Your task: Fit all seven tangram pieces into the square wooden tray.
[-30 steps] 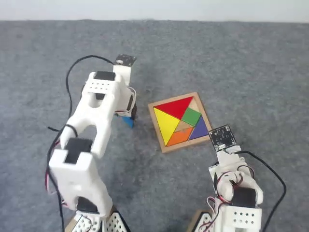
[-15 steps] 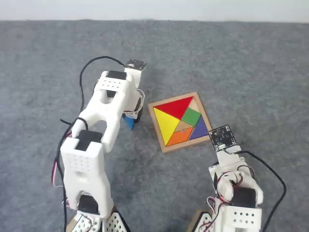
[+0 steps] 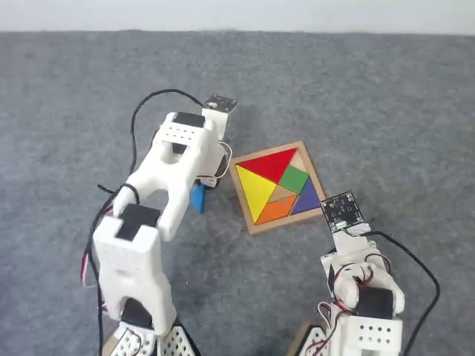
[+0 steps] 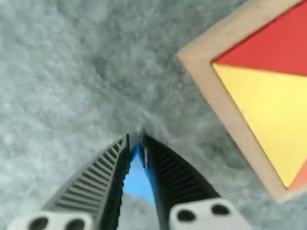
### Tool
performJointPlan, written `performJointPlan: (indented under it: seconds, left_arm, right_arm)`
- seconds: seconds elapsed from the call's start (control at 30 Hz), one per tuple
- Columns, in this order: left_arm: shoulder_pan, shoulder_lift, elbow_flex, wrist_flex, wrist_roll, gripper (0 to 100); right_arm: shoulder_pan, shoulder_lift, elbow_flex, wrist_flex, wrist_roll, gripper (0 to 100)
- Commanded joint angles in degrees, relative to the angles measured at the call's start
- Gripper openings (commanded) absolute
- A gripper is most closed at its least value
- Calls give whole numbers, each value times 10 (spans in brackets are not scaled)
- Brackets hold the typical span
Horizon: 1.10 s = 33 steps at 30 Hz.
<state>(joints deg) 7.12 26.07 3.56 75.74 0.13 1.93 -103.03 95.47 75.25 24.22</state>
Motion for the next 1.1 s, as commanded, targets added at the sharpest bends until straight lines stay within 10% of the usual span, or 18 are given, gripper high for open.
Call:
performJointPlan:
  seconds: [0.0, 0.3, 0.57, 1.07]
  left_arm:
    - [-3, -103, 23, 4, 5, 39]
    - [-47, -325, 147, -4, -7, 134]
    - [-38, -349, 366, -212, -27, 130]
    - [-37, -229, 276, -155, -54, 283]
  right_arm:
    - [-2, -8, 10, 1, 4, 8]
    - [-1, -8, 10, 1, 4, 8]
    - [-1, -8, 10, 1, 4, 8]
    - [-2, -8, 10, 1, 4, 8]
